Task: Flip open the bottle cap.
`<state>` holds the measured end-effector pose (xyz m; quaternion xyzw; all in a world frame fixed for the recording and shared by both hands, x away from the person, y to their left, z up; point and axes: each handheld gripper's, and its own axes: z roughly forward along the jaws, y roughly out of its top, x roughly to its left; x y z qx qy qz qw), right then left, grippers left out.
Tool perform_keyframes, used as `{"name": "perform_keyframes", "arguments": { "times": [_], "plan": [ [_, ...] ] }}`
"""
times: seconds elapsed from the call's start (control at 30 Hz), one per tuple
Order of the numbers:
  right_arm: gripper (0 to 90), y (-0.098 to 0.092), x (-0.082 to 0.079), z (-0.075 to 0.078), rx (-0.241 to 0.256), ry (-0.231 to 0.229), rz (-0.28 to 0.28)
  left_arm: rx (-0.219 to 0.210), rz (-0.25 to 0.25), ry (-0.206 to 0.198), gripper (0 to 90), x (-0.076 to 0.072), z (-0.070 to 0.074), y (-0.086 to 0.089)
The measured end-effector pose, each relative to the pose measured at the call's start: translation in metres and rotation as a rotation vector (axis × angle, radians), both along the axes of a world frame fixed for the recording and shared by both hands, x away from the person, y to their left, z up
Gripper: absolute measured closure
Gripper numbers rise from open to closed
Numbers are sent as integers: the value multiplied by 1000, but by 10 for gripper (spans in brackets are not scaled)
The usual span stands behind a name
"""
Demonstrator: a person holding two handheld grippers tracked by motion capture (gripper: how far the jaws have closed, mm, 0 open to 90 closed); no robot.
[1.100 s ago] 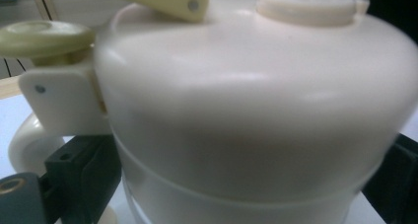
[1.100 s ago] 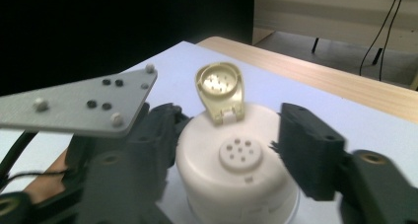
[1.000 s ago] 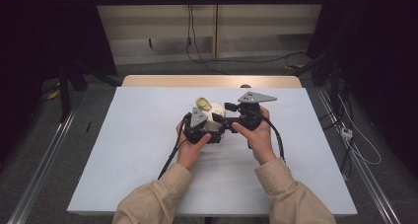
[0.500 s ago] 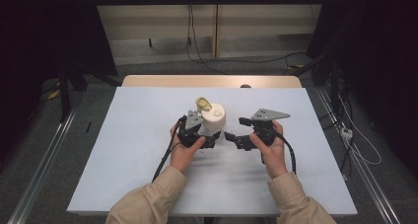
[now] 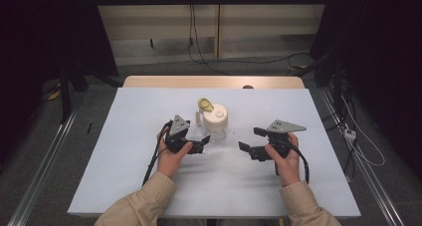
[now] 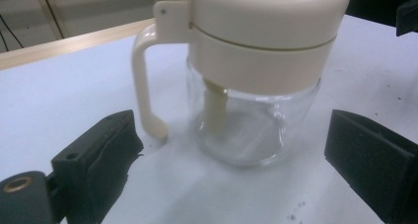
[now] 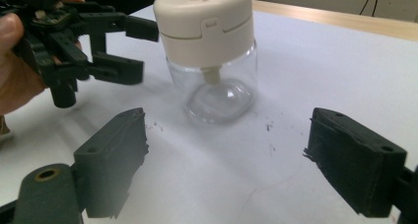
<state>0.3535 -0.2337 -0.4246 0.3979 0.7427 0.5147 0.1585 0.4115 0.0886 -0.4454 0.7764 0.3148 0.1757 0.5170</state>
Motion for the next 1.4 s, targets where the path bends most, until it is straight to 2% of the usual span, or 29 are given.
{"name": "perform_keyframes", "arguments": {
  "times": [0.13,0.23,0.43,0.53,0.67,0.73,0.9,0.93,1.13,1.2,1.4],
  "plan": [
    [149,-9,-6,-7,4,11,-16,-7,-3,4,57,-5,1,12],
    [149,-11,-11,-8,3,7,-11,-21,6,-2,57,-9,3,24],
    [134,-14,-18,-10,-1,2,-2,-17,25,-1,57,-16,5,43],
    [114,-16,-23,-11,-18,-15,-29,-31,25,6,57,-20,5,50],
    [99,-19,-27,-13,-34,-13,-31,-31,33,15,57,-22,4,54],
    [81,-22,-31,-15,-59,-13,-33,-30,25,8,57,-24,5,59],
    [89,-28,-39,-18,-50,-9,-43,-33,18,5,57,-27,6,65],
    [91,-31,-41,-21,-41,-3,-48,-22,13,6,57,-28,6,67],
    [93,-35,-47,-23,-49,-2,-56,-18,5,8,57,-31,7,71],
    [95,-36,-48,-24,-47,-2,-59,-32,9,12,57,-33,6,74],
    [97,-39,-52,-24,-46,-1,-63,-35,22,13,57,-34,7,84]
  ]
}}
